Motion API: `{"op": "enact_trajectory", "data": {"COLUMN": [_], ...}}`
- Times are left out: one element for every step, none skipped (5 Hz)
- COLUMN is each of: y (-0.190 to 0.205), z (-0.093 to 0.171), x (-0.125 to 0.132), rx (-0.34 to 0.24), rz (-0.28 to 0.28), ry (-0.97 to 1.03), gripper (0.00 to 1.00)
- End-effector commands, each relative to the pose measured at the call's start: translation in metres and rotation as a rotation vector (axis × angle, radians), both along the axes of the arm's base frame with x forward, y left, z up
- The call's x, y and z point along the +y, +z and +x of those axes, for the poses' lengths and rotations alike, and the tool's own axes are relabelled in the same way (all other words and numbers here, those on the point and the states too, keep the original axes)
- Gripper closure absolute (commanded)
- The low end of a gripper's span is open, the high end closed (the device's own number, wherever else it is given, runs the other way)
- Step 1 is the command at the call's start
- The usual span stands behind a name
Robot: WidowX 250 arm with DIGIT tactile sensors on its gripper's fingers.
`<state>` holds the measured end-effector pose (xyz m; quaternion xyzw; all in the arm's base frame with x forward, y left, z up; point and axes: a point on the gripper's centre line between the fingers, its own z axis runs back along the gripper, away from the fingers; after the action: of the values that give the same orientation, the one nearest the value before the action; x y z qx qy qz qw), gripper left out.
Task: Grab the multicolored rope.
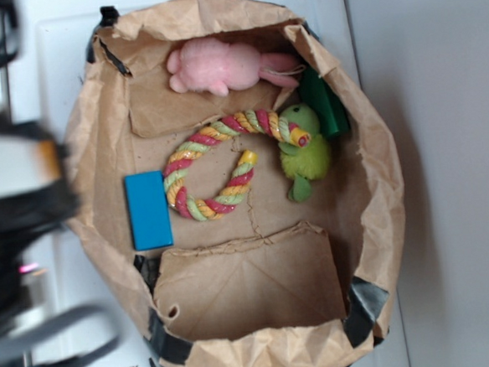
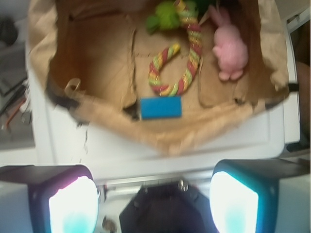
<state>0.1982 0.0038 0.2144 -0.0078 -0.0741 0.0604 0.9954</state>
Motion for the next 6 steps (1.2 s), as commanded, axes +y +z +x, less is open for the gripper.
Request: {"op": "enact_trajectory", "data": {"y": [-0.016,-0.033,-0.050,-0.061,-0.071,-0.064], "z": [0.047,0.055,0.056,0.054,0.054,0.056], "x": [0.017,0.020,0.025,0.025,0.023,0.021], "rx": [-0.065,-0.063,-0.061,-0.084,-0.071,-0.053], "rz": [0.001,-0.003,-0.034,-0.024,-0.042,-0.051], "ry": [0.046,0.050,0.050,0.068,0.081,0.137], "gripper": [0.00,0.00,0.00,0.00,0.00,0.00]}}
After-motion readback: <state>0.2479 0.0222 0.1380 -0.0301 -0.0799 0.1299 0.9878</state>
